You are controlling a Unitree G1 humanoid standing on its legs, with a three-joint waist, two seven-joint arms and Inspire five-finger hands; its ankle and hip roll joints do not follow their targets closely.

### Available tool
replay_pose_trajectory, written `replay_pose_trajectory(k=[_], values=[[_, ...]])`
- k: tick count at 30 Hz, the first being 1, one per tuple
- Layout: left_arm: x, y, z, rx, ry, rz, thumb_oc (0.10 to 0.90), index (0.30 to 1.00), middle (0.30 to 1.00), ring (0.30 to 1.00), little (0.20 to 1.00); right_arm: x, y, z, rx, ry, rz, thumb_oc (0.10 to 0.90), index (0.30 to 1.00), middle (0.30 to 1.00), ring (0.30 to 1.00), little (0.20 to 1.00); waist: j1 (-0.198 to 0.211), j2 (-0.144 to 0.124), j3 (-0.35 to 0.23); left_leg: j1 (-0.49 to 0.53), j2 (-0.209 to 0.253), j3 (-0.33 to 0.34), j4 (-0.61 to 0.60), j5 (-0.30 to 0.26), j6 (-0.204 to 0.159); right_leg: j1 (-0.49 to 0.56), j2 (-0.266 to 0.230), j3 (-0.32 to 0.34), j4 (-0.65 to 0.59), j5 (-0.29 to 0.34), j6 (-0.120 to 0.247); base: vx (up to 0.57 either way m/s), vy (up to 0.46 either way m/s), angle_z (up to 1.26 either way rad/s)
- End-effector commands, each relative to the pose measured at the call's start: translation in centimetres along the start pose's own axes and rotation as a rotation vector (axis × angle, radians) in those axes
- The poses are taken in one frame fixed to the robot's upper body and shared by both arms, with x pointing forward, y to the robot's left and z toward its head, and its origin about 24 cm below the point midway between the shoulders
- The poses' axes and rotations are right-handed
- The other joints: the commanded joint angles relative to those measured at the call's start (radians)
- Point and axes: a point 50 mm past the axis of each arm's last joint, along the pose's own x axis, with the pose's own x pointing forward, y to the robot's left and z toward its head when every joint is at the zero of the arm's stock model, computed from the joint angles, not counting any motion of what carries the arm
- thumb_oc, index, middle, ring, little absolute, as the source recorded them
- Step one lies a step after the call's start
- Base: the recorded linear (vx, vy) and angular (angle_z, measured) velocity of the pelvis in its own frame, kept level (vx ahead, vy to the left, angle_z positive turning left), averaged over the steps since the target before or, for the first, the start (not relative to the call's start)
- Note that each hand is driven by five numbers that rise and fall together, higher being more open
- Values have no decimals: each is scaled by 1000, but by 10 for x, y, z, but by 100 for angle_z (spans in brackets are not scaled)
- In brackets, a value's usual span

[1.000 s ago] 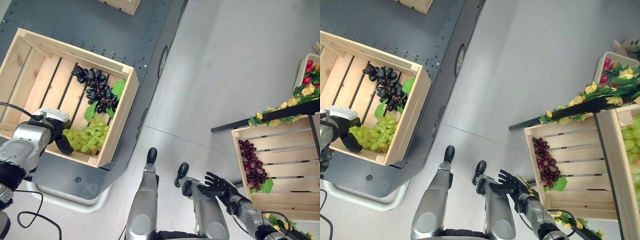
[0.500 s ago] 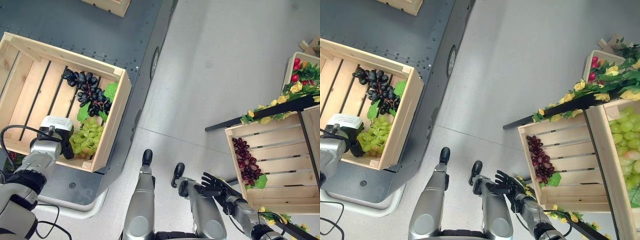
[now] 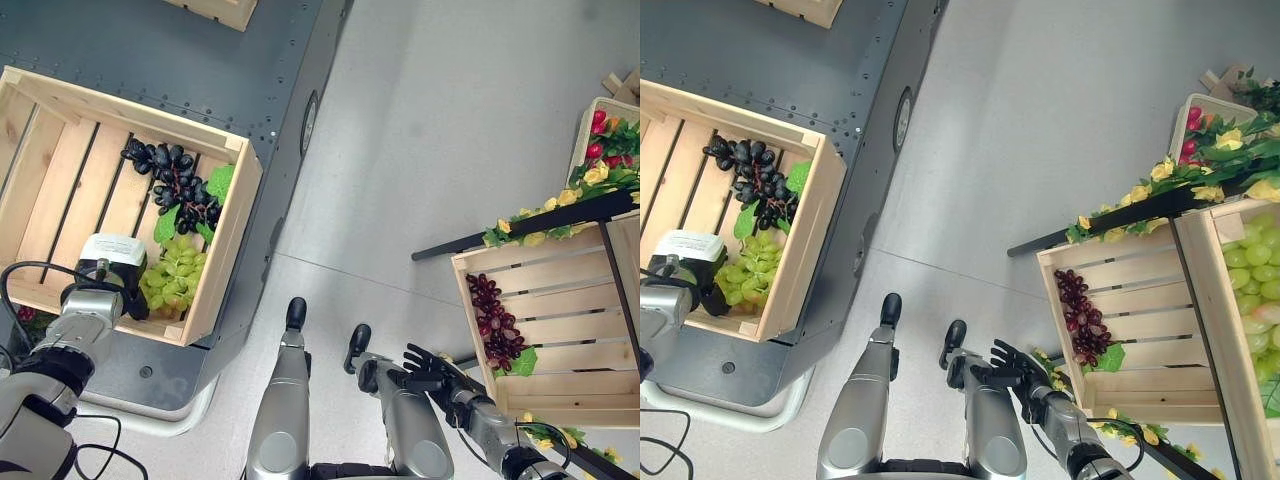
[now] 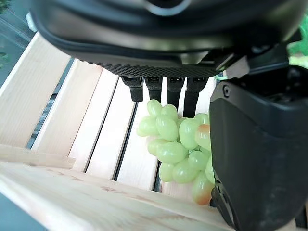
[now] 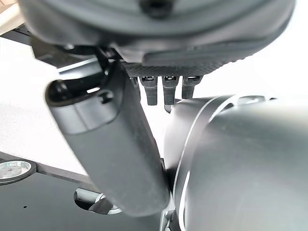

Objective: Pick up the fruits from the basket on one side to the basket on the other side

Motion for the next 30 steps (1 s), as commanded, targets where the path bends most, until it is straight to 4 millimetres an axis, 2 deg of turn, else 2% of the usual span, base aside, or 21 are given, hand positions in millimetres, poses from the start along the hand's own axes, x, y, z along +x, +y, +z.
replay_pose_trajectory(k=[1, 2, 3, 4, 5, 7, 8, 9, 17, 30], values=[[-4, -16, -7, -87, 71, 67, 800, 900, 900, 900, 900, -12, -14, -13, -24, 40, -54, 800, 900, 900, 900, 900, -7, 18, -10, -59, -78, 65, 63, -62, 35, 67, 52, -19, -85, 38, -9, 0, 0, 0], [-4, -19, -5, -92, 67, 88, 714, 771, 771, 771, 771, -11, -14, -13, -24, 39, -53, 800, 900, 900, 900, 900, -6, 18, -10, -59, -79, 62, 62, -62, 35, 67, 52, -19, -84, 38, -10, 0, 0, 0], [-5, -20, -4, -94, 67, 95, 676, 714, 714, 714, 714, -11, -14, -13, -24, 39, -53, 800, 900, 900, 900, 900, -6, 19, -10, -59, -79, 62, 62, -61, 35, 67, 52, -18, -84, 38, -10, 0, 0, 0], [-6, -24, -3, -112, 73, 126, 558, 538, 538, 538, 538, -11, -13, -14, -24, 39, -55, 800, 900, 900, 900, 900, -5, 18, -10, -56, -81, 61, 63, -62, 35, 69, 51, -17, -86, 39, -10, 0, 0, 0], [-6, -26, -3, -122, 76, 138, 544, 516, 516, 516, 516, -11, -13, -14, -22, 40, -56, 800, 900, 900, 900, 900, -5, 18, -10, -54, -81, 60, 62, -62, 35, 70, 51, -17, -87, 40, -10, 0, 0, 0], [-9, -32, 1, -149, 75, 174, 449, 373, 373, 373, 373, -11, -12, -14, -24, 39, -56, 800, 900, 900, 900, 900, -4, 19, -10, -50, -83, 60, 60, -64, 37, 70, 50, -13, -88, 40, -11, 0, 0, 0], [-9, -32, 1, -149, 76, 173, 449, 373, 373, 373, 373, -11, -12, -14, -24, 39, -56, 800, 900, 900, 900, 900, -5, 19, -10, -50, -83, 60, 60, -64, 37, 71, 50, -13, -88, 40, -11, 0, 0, 0], [-11, -36, 5, -173, 77, 197, 400, 300, 300, 300, 300, -11, -12, -14, -23, 37, -60, 800, 900, 900, 900, 900, -4, 19, -10, -48, -85, 59, 60, -66, 38, 69, 50, -12, -86, 39, -10, 0, 0, 0], [-16, -43, 15, -235, 66, 273, 400, 300, 300, 300, 300, -11, -12, -13, -32, 37, -63, 800, 900, 900, 900, 900, -3, 23, -10, -40, -88, 57, 59, -68, 41, 65, 46, -8, -75, 37, -12, 0, 0, 0], [-21, -39, 11, -284, 78, 389, 400, 300, 300, 300, 300, -12, -14, -13, -31, 25, -77, 800, 900, 900, 900, 900, 2, 38, -10, -16, -93, 53, 42, -67, 39, 81, 42, -11, -82, 30, -15, 0, 0, 0]])
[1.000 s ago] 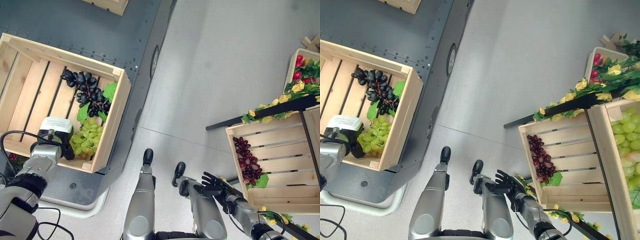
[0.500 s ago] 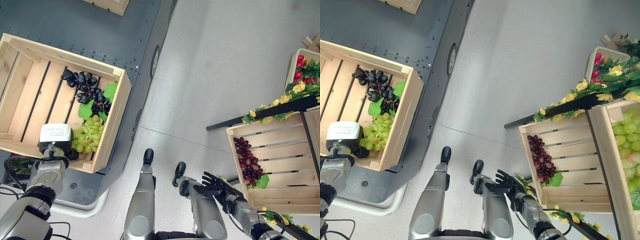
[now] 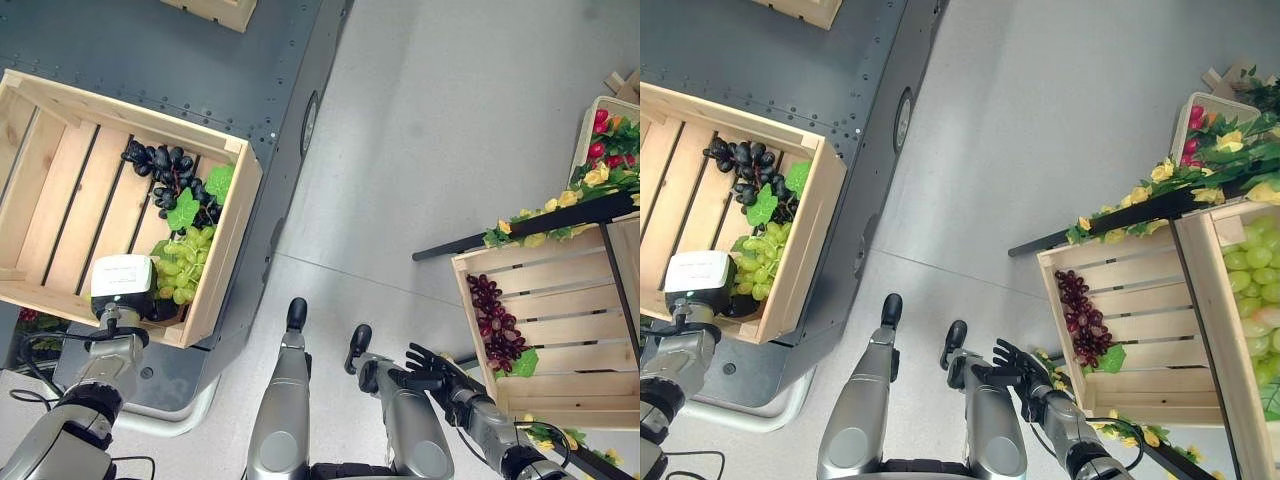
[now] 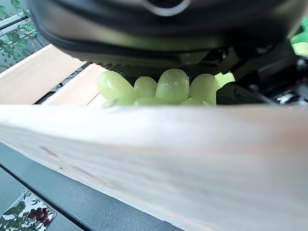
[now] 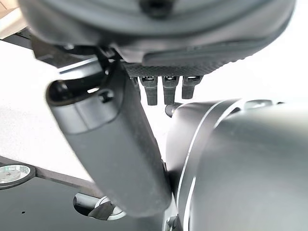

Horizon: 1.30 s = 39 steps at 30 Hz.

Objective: Pick up the fruits from the basket on one side to the basket on the other side

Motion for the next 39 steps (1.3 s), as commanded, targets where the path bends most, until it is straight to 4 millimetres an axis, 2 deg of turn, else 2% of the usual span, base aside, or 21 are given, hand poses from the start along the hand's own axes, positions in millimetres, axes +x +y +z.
replay_pose_trajectory(k=[1, 6, 11, 39], values=[[3, 19, -11, -77, 65, 168, 400, 300, 300, 300, 300, -14, -15, -15, -29, 28, -51, 800, 900, 900, 900, 900, 0, 42, -10, -24, -93, 50, 56, -69, 34, 84, 44, -15, -84, 28, -8, 0, 0, 0], [2, 33, -28, -74, 91, 254, 400, 300, 300, 300, 300, -17, -19, -18, -20, 25, -64, 800, 900, 900, 900, 900, 8, 57, -10, 9, -98, 46, 39, -68, 33, 120, 37, -23, -103, 27, -5, 0, 0, 0], [-1, 44, -42, -74, 120, 321, 400, 300, 300, 300, 300, -18, -18, -21, -3, 26, -68, 800, 900, 900, 900, 900, 20, 60, -10, 41, -101, 36, 23, -68, 32, 153, 34, -32, -119, 29, -2, 5, -8, 0], [0, 59, -55, -41, 145, 420, 400, 300, 300, 300, 300, -17, -12, -26, 16, 33, -49, 800, 900, 900, 900, 900, 34, 50, -10, 105, -109, 14, -13, -75, 43, 200, 31, -43, -151, 44, 3, 5, -4, 2]])
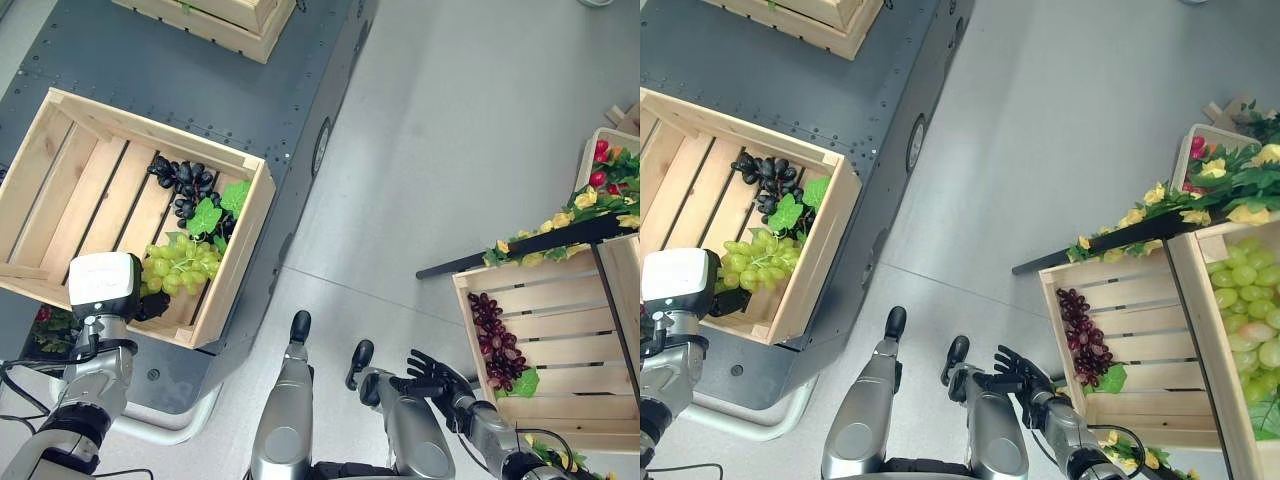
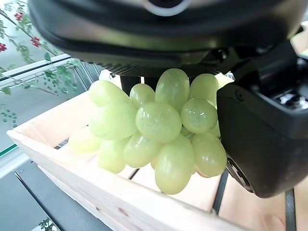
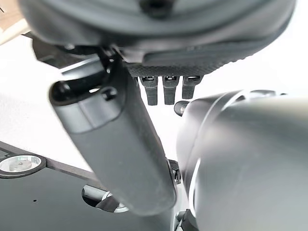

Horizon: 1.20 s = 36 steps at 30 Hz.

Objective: Pick up the fruits from the basket on one side to the basket on the other side

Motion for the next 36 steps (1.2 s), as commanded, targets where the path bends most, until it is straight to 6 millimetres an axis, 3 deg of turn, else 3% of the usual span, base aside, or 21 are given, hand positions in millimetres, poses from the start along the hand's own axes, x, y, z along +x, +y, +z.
replay_pose_trajectory(k=[1, 3, 4, 5, 6, 7, 26, 36], values=[[22, 48, -36, 43, 96, 239, 400, 300, 300, 300, 300, -12, -10, -15, 0, 8, -36, 800, 900, 900, 900, 900, 0, 29, -12, -21, -110, 38, 58, -89, 56, 76, 29, -17, -103, 57, 5, 0, 0, 0], [22, 47, -35, 43, 97, 236, 400, 300, 300, 300, 300, -11, -10, -14, -2, 9, -34, 800, 900, 900, 900, 900, 1, 27, -12, -19, -110, 36, 58, -89, 57, 73, 29, -16, -99, 56, 5, 0, 0, 0], [22, 46, -35, 42, 97, 234, 441, 361, 361, 361, 361, -11, -10, -14, 2, 9, -34, 800, 900, 900, 900, 900, 1, 27, -12, -18, -110, 35, 57, -90, 58, 72, 29, -16, -98, 56, 6, 0, 0, 0], [22, 46, -35, 43, 98, 230, 525, 488, 488, 488, 488, -10, -9, -13, 3, 9, -32, 800, 900, 900, 900, 900, 1, 26, -12, -17, -110, 35, 56, -90, 58, 71, 29, -15, -98, 57, 6, 0, 0, 0], [22, 46, -36, 41, 100, 230, 740, 811, 811, 811, 811, -10, -9, -13, -1, 11, -29, 800, 900, 900, 900, 900, 1, 25, -12, -15, -108, 35, 53, -90, 59, 70, 29, -14, -99, 58, 6, 0, 0, 0], [22, 47, -36, 40, 103, 232, 800, 900, 900, 900, 900, -10, -9, -13, -1, 13, -30, 800, 900, 900, 900, 900, 0, 25, -12, -15, -108, 36, 53, -89, 59, 69, 30, -14, -98, 59, 6, 0, 0, 0], [26, 49, -34, 33, 108, 249, 800, 900, 900, 900, 900, -10, -9, -13, -8, 10, -25, 800, 900, 900, 900, 900, -9, 17, -12, -49, -103, 36, 69, -94, 63, 22, 31, -7, -74, 60, 7, 0, 0, 0], [32, 49, -23, 16, 70, 236, 800, 900, 900, 900, 900, -9, -9, -9, -17, 2, -23, 800, 900, 900, 900, 900, -17, 6, -12, -72, -98, 38, 71, -92, 63, -6, 35, -3, -67, 65, 9, 0, 0, 0]])
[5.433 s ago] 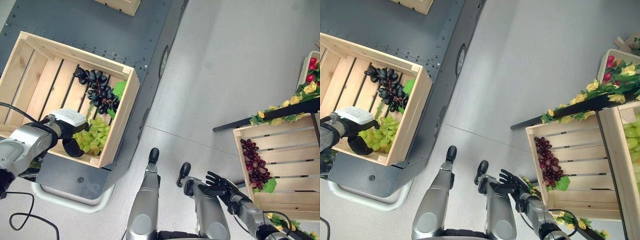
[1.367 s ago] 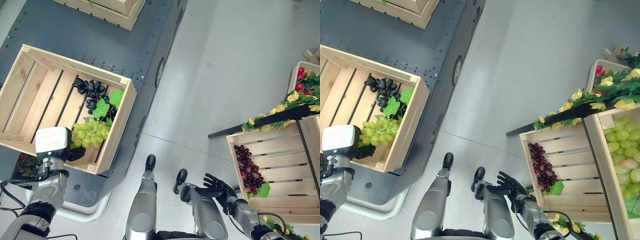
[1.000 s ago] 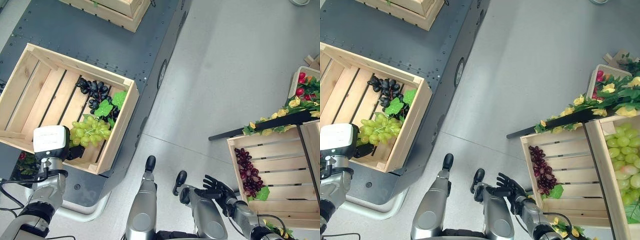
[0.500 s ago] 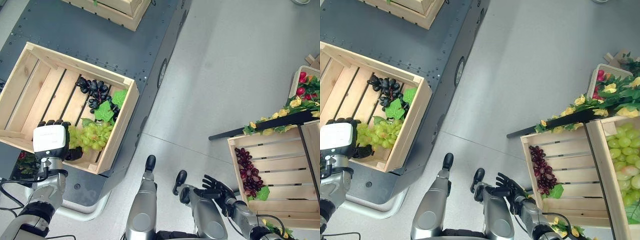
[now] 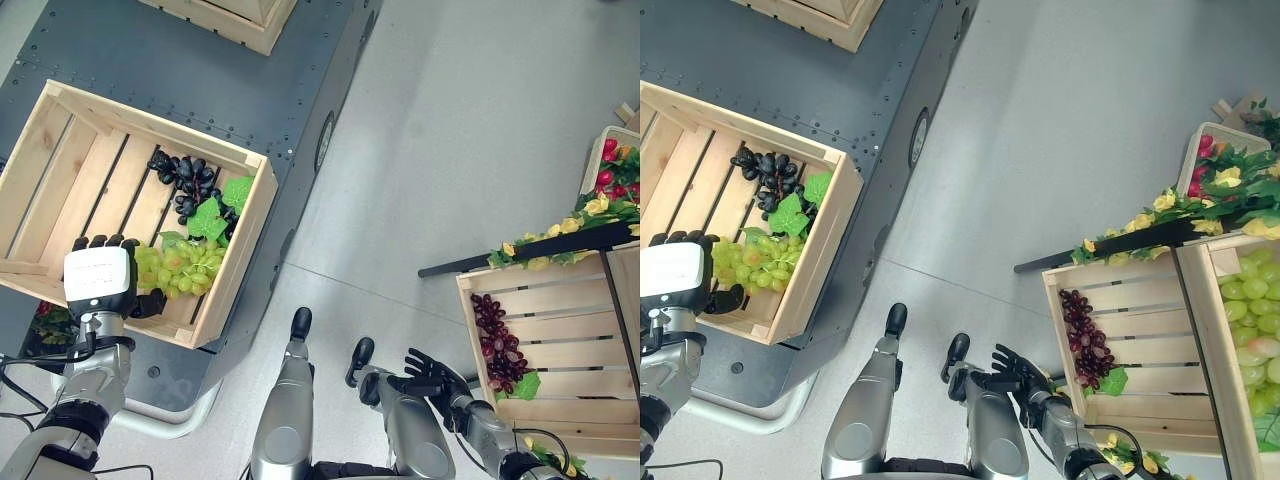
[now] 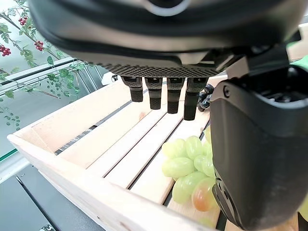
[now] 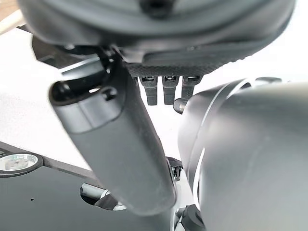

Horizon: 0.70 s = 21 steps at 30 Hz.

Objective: Pick up the fruits from the basket on one side to the basket on the other side

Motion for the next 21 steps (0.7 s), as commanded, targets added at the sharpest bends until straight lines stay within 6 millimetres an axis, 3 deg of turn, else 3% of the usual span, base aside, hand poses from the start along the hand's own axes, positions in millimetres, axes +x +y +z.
replay_pose_trajectory(k=[1, 9, 21], values=[[29, 43, -21, 13, 60, 203, 800, 900, 900, 900, 900, -10, -13, -9, -26, 10, -30, 800, 900, 900, 900, 900, -14, 6, -10, -42, -96, 40, 70, -92, 60, 19, 35, -2, -60, 64, 5, 0, 0, 0], [35, 36, -7, 40, 21, 142, 800, 900, 900, 900, 900, -7, -9, -3, -42, 0, -11, 800, 900, 900, 900, 900, -28, -20, -10, -55, -89, 41, 75, -95, 65, -4, 44, 10, -54, 72, 8, 0, 0, 0], [45, 35, 0, 138, -56, 27, 800, 900, 900, 900, 900, -6, -11, 6, -80, -15, -7, 800, 900, 900, 900, 900, -50, -24, -10, -76, -85, 50, 77, -94, 70, -41, 42, 26, -42, 83, 16, -4, 12, -1]])
